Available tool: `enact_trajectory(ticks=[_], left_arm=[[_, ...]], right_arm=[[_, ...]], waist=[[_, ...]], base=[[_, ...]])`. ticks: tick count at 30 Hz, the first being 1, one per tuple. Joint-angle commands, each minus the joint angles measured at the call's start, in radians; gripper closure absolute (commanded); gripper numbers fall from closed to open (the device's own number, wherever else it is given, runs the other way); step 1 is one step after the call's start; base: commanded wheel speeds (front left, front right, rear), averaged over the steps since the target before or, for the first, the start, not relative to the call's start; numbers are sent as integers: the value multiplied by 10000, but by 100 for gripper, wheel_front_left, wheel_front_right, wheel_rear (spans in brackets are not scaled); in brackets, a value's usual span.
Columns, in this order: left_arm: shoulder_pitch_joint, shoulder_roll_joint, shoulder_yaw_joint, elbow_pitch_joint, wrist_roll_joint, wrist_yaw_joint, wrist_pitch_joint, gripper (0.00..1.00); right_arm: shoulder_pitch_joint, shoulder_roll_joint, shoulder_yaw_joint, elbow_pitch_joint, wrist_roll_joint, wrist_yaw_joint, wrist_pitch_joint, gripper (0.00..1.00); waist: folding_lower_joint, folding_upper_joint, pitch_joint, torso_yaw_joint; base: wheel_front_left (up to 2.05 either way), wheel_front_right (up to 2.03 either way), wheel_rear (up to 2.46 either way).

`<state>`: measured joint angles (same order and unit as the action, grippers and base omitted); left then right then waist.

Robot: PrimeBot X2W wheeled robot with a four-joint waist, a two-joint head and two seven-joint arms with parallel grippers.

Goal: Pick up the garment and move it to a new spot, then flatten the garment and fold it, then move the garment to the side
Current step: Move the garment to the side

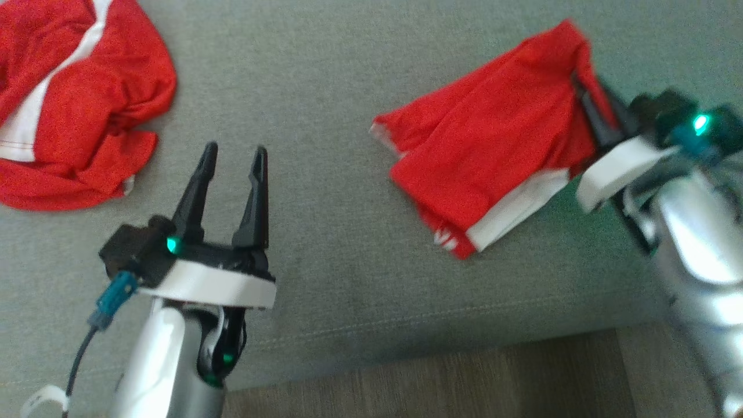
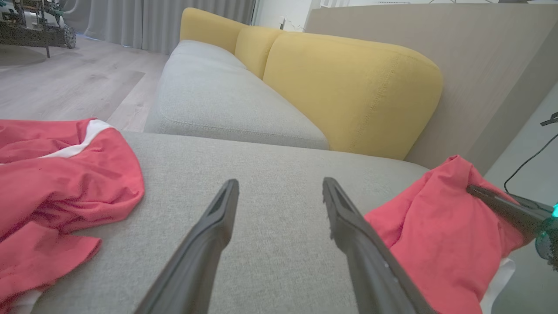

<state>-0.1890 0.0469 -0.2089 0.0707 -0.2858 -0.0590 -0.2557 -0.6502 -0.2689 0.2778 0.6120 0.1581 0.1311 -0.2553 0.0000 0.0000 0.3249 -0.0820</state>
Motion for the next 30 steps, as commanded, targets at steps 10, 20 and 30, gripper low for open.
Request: enact_trajectory(ticks=[10, 20, 30], left_arm=[[-1660, 33, 361, -758, 675, -378, -61, 0], [-2093, 33, 398, -819, 1135, -591, -61, 0], [-2087, 33, 481, -799, 1329, -692, -61, 0]], right_arm=[[-3546, -2111, 182, 1460, 880, -4, -37, 100], [-4387, -2388, -1035, 1649, 1628, -4, -61, 100], [-4413, -1600, -3032, 1798, 435, -4, -63, 54]], waist=[[0, 0, 1836, -951], [0, 0, 2596, -1590], [0, 0, 2767, -1729]], base=[[0, 0, 0], [0, 0, 0], [0, 0, 0]])
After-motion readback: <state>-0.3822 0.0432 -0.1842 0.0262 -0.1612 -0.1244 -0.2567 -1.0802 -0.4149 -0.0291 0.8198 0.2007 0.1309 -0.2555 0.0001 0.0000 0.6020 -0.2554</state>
